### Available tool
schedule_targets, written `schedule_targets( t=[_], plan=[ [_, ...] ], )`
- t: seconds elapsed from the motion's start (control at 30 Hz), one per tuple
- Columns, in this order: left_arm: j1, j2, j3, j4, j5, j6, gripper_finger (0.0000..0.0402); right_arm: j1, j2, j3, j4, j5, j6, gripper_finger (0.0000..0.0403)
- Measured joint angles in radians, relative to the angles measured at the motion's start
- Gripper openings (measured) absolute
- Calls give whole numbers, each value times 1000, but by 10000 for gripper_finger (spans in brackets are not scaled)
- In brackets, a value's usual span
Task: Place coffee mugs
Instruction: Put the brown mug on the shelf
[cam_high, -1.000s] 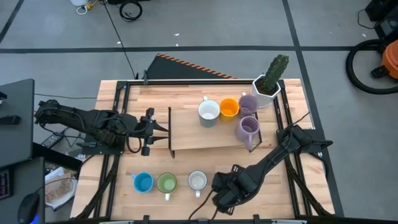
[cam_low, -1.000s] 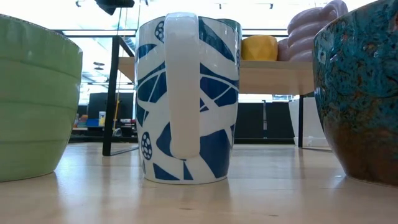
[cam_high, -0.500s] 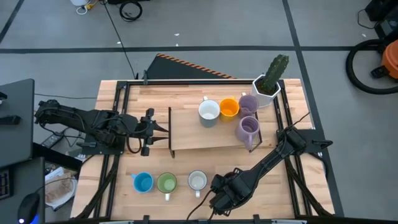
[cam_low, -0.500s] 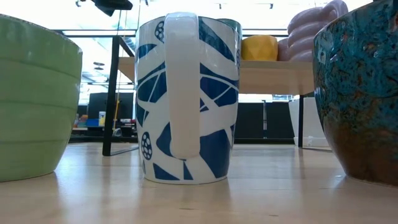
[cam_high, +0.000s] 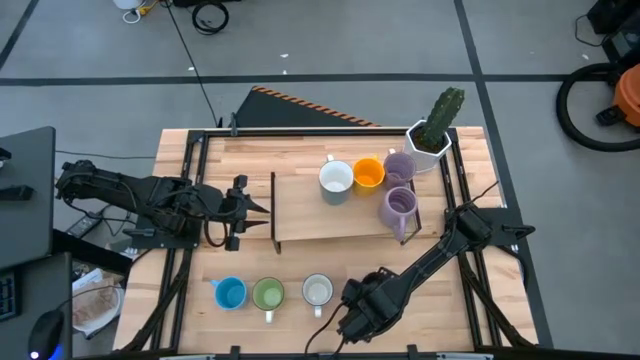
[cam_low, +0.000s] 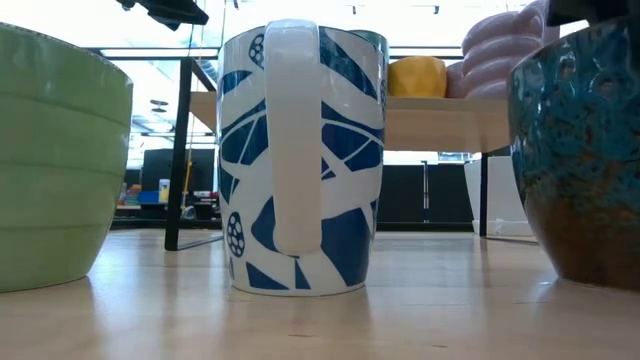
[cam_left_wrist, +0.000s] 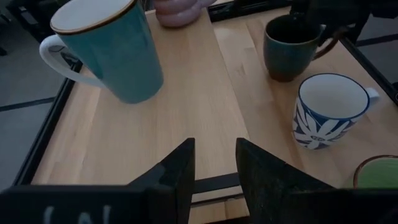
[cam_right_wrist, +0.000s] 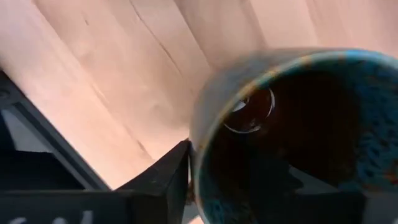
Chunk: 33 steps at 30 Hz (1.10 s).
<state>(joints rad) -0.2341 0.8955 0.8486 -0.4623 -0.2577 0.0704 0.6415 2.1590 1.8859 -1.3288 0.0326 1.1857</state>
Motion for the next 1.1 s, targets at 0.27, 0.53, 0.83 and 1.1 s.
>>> schedule_targets(
  t=[0.27,0.53,0.83,1.1],
  plan=[
    [0,0,0,0,0,0,123,0,0,-13,49,-5,-36,65],
    [0,0,0,0,0,1,123,-6,2,15,34,-53,-35,45],
    [0,0,0,-5,-1,16,123,-16,2,178,-79,-17,-94,45],
    [0,0,0,-39,-4,24,123,-23,0,355,-207,91,-252,45]
  ],
)
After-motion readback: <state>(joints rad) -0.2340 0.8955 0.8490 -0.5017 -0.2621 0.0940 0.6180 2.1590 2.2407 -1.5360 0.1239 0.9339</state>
